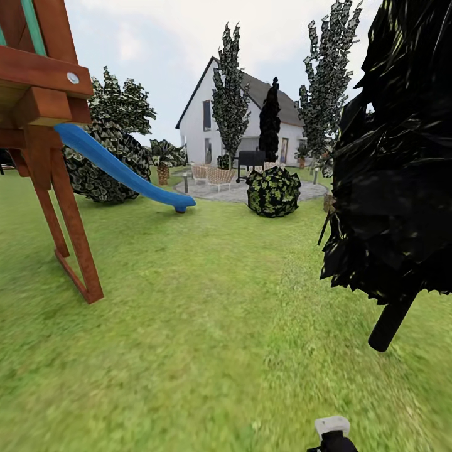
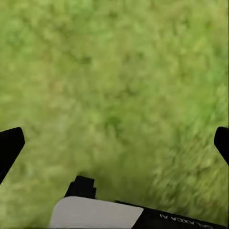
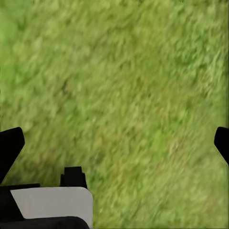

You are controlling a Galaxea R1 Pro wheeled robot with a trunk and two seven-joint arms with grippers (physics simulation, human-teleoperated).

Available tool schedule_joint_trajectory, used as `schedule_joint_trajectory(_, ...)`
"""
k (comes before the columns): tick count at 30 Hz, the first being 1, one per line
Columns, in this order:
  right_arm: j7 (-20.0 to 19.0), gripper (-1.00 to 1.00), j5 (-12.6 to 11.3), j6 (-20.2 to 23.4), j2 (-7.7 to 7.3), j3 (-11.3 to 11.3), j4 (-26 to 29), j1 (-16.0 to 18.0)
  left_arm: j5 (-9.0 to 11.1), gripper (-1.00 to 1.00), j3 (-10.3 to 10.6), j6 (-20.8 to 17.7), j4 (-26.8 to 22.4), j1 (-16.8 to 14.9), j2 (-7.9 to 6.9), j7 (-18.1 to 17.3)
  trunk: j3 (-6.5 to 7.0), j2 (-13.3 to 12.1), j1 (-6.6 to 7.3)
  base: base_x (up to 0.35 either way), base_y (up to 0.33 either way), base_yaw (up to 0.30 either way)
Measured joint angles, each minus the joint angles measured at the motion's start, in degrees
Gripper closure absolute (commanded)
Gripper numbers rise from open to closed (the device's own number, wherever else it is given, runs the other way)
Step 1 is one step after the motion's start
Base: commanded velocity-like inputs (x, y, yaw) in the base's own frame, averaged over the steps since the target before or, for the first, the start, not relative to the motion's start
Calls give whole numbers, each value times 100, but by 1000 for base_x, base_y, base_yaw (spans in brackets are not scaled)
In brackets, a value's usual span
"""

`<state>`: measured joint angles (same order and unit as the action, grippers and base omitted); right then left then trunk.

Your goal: Take the three Easter eggs out of the wicker basket on the lawn in the garden, then place them on the lawn next to a single tree (choose any tree) so that all three eggs are next to the same tree and none are left in the basket.

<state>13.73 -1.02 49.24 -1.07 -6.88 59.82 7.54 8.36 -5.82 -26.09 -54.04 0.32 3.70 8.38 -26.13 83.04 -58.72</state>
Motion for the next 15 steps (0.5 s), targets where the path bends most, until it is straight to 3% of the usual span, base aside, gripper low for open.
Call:
schedule_joint_trajectory(4,13,-100,22,312,94,-57,459,56,-100,-100,-39,-33,-279,-18,-19,433,0,0,0,0,0,0)
schedule_joint_trajectory(8,14,-100,64,471,110,-88,535,125,-113,-100,-64,-55,-729,-23,-35,545,0,0,0,0,0,0)
schedule_joint_trajectory(12,-9,-100,85,596,-411,87,555,137,-133,-100,-71,-42,-786,-23,-49,587,-1,0,0,0,0,23)
schedule_joint_trajectory(15,-18,-100,55,592,-528,172,543,138,-161,-100,-67,-30,-806,-24,-74,625,-5,0,0,0,0,56)
